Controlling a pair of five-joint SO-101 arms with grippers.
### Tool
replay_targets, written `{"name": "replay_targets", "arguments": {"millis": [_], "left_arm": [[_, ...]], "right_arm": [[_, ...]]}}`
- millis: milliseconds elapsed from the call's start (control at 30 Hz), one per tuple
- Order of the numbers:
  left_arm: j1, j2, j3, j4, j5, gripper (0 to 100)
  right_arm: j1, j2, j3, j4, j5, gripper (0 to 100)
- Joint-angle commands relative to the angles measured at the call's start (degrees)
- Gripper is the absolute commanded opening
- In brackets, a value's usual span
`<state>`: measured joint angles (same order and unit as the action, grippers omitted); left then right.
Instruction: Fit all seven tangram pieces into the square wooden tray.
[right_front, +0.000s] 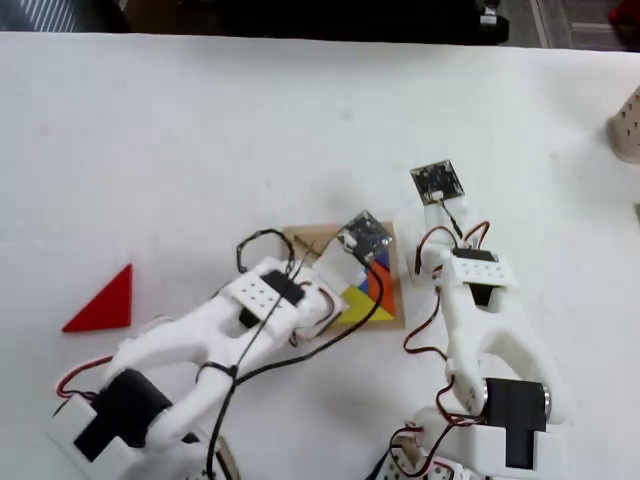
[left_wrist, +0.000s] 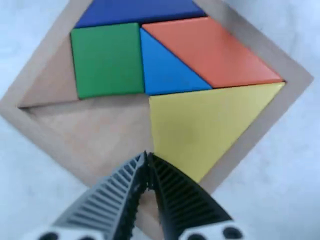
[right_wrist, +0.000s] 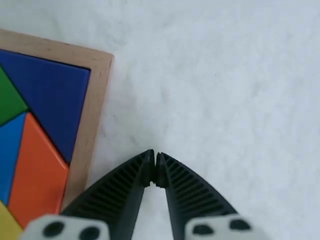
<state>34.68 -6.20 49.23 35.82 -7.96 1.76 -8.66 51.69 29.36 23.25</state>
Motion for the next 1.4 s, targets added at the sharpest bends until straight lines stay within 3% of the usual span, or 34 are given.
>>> {"name": "replay_targets", "arguments": {"millis": [0, 100, 400, 600, 933, 1367], "left_arm": [[3.21, -2.24, -2.81, 2.46, 5.98, 2], [2.95, -3.56, -2.81, 2.99, 6.59, 2], [-10.86, -14.11, 0.35, 2.90, 6.15, 2], [-12.18, -23.16, 6.51, 2.55, 6.07, 2], [-13.49, -23.52, 9.49, -2.90, 6.15, 2], [-30.81, -23.60, 7.12, -4.13, 6.15, 2]], "right_arm": [[-0.66, -0.22, -2.64, 0.40, 0.70, 1.8], [-0.66, -0.22, -2.73, 0.40, 0.70, 1.8], [-0.66, -0.22, -2.73, 0.40, 0.70, 1.8], [-0.66, -0.22, -2.73, 0.40, 0.70, 1.8], [-0.66, -0.22, -2.64, 0.40, 0.70, 1.8], [-0.57, -0.22, -2.64, 0.92, 0.70, 1.8]]}}
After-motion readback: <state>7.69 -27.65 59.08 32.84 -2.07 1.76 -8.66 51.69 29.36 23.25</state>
